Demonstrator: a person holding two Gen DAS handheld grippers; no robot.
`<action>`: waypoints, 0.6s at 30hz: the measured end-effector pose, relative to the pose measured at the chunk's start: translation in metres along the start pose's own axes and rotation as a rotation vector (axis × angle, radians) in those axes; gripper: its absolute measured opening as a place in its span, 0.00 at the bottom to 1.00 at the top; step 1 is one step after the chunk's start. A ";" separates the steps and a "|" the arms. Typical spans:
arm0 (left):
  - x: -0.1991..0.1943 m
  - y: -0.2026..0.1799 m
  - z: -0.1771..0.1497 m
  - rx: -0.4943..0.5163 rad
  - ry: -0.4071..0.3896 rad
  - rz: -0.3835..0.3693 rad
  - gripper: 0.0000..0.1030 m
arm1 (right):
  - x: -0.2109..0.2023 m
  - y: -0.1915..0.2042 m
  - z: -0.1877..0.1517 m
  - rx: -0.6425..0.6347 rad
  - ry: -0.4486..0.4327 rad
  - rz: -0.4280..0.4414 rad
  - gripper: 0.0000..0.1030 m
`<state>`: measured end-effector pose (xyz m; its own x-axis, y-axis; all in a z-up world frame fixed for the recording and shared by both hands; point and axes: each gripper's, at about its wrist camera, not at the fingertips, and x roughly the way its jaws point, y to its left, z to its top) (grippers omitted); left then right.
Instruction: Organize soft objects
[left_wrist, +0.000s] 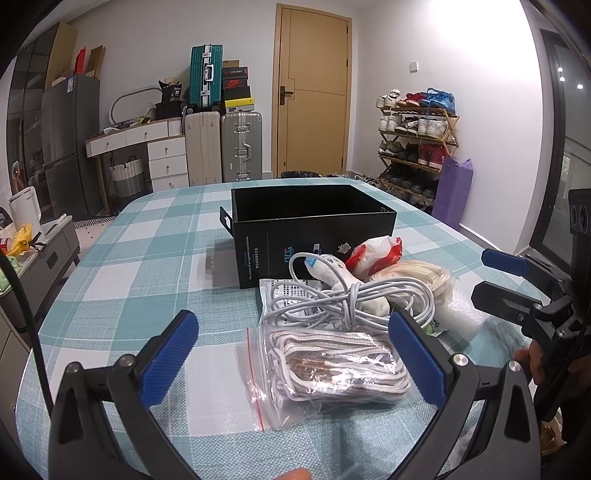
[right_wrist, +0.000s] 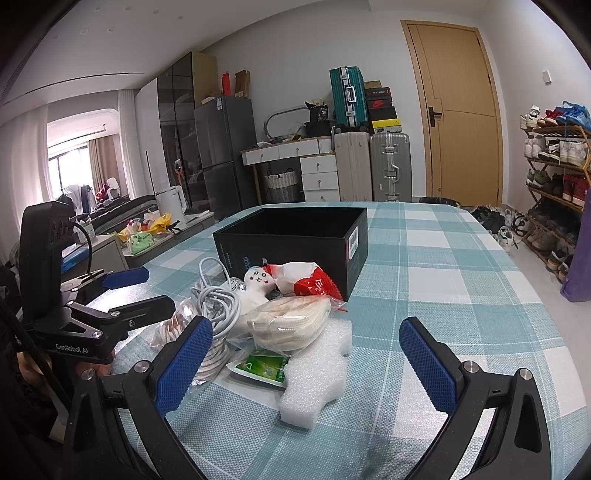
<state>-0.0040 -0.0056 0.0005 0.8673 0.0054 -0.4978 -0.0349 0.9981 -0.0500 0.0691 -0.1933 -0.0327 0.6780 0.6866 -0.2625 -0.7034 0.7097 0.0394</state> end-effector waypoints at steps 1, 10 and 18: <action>0.000 0.000 0.000 0.002 0.000 0.001 1.00 | 0.000 0.000 0.000 0.000 0.001 0.000 1.00; 0.001 -0.002 0.000 0.006 0.001 0.002 1.00 | 0.000 0.000 0.000 -0.001 0.000 -0.001 1.00; 0.001 -0.003 0.000 0.011 0.001 0.001 1.00 | -0.001 -0.003 -0.001 -0.002 0.002 -0.001 1.00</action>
<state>-0.0033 -0.0084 -0.0001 0.8669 0.0060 -0.4985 -0.0300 0.9987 -0.0402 0.0700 -0.1963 -0.0340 0.6780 0.6859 -0.2644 -0.7034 0.7098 0.0378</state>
